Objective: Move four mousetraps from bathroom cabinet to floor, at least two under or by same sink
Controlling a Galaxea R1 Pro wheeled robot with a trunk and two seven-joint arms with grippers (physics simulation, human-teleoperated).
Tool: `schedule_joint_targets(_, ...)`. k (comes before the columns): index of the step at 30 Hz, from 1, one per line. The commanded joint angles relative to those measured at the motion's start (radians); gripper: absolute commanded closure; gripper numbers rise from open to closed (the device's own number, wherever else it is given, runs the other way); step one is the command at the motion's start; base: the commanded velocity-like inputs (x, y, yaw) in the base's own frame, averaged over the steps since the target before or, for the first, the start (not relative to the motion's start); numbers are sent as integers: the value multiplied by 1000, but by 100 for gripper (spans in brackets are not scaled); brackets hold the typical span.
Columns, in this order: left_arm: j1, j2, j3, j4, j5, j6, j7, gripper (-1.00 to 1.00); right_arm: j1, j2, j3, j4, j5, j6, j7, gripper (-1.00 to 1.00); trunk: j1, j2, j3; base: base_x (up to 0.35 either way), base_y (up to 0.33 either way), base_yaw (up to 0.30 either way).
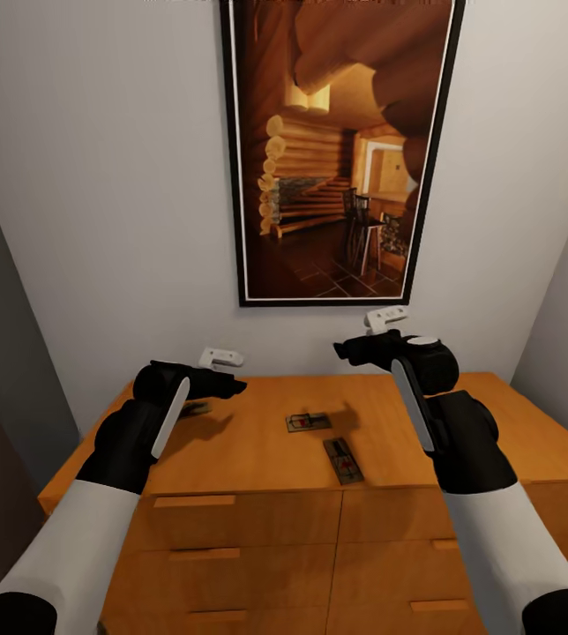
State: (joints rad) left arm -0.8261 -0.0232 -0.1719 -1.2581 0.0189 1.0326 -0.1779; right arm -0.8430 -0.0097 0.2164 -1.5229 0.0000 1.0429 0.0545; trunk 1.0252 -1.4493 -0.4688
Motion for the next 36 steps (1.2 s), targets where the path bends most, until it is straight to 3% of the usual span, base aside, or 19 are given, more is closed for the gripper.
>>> schedule_joint_targets(1,-1,0,0,0,1,4,0,-100,-1,-1,-7,-1,0,4,4,-100,0,-1,-1,-94,91,0)
schedule_joint_targets(16,-1,0,0,0,3,4,0,-100,-2,-11,-68,1,1,4,8,-100,0,-1,-1,-31,30,0)
schedule_joint_targets(36,-1,0,0,32,2,1,1,-100,-2,-12,-77,14,-4,4,8,-100,0,-1,-1,-1,1,0)
